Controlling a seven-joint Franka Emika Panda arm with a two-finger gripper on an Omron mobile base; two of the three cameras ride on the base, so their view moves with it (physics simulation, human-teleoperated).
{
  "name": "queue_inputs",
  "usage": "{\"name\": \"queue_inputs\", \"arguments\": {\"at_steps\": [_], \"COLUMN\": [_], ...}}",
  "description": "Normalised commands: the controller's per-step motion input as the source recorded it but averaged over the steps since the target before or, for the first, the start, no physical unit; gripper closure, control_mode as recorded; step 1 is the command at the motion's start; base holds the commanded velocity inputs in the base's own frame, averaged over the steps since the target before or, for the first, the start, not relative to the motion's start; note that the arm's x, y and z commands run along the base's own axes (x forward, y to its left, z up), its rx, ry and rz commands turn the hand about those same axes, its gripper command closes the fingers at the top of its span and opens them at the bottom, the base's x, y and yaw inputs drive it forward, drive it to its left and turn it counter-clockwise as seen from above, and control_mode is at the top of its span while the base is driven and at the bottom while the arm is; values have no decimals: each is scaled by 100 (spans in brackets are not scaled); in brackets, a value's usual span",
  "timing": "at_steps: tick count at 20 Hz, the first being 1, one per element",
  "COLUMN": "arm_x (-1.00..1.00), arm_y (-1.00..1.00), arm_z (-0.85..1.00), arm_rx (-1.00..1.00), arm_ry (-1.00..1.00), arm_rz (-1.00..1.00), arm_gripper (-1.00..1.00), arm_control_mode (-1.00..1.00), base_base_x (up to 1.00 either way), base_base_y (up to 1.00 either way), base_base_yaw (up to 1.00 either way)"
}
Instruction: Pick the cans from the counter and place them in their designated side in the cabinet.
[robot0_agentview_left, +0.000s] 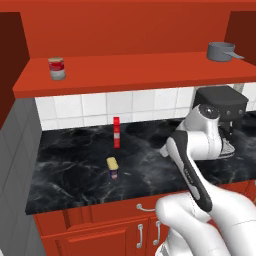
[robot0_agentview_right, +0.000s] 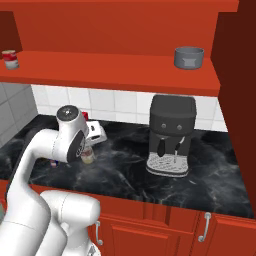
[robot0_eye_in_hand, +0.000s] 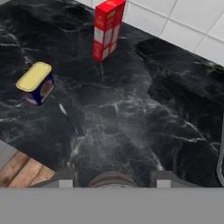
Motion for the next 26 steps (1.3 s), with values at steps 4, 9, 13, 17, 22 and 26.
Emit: {"name": "queue_inputs", "arguments": {"at_steps": [4, 9, 13, 17, 22, 26], "arm_x": [-29, -25, -24, -20, -19, -22], "arm_y": [6, 8, 6, 4, 5, 9], "arm_z": [27, 30, 33, 34, 34, 33], "arm_rx": [0, 0, 0, 0, 0, 0], "arm_ry": [0, 2, 2, 2, 1, 1], "arm_rz": [2, 0, 0, 0, 1, 0], "arm_gripper": [100, 100, 100, 100, 100, 100], "arm_control_mode": [-100, -100, -100, -100, -100, -100], "base_base_x": [0, 0, 0, 0, 0, 0], "base_base_y": [0, 0, 0, 0, 0, 0], "base_base_yaw": [0, 0, 0, 0, 0, 0]}}
